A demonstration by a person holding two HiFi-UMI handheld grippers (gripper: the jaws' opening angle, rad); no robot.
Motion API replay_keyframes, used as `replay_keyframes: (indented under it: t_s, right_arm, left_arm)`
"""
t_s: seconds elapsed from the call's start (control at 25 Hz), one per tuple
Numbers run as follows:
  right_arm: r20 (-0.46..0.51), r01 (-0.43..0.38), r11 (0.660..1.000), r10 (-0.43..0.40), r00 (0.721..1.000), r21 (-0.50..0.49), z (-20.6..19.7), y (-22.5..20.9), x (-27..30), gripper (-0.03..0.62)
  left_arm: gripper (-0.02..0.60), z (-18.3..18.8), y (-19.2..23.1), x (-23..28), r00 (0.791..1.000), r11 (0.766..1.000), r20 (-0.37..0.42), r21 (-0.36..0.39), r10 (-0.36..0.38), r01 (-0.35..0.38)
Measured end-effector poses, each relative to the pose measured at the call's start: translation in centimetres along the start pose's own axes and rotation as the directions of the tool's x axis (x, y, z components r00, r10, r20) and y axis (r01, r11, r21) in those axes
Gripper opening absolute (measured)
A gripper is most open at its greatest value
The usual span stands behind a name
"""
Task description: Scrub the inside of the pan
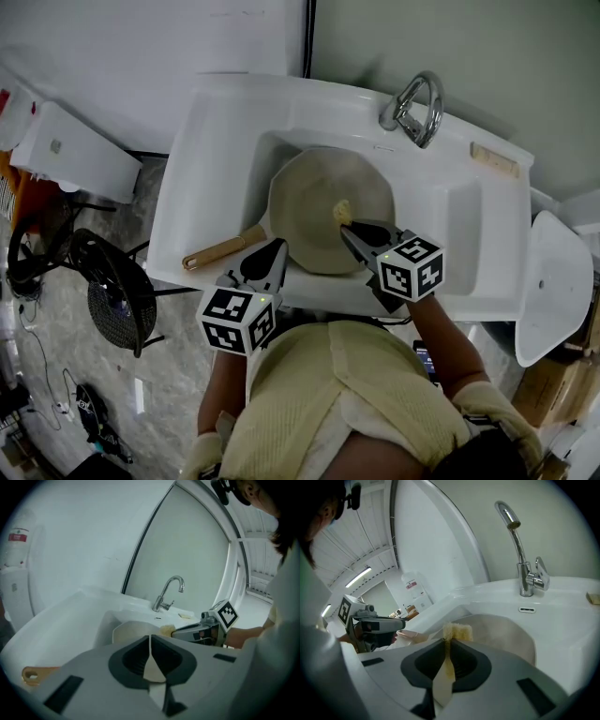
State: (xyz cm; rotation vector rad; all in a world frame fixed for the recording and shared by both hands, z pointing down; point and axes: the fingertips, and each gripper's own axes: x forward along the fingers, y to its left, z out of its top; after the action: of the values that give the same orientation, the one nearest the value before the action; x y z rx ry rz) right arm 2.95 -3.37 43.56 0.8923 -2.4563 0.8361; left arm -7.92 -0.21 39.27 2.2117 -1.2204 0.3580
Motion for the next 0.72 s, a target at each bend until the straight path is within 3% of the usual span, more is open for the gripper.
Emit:
replay_keyframes:
  t_s: [0.72]
  right_arm:
    - [-0.010, -0.017, 1.000, 0.017, 1.000, 0.012, -0.20, 0.25, -0.27, 0.049]
  left_arm:
    - [0.067, -1.19, 0.52, -0.02, 0.997, 0.999, -0.055, -0.004, 0.051, -0.051]
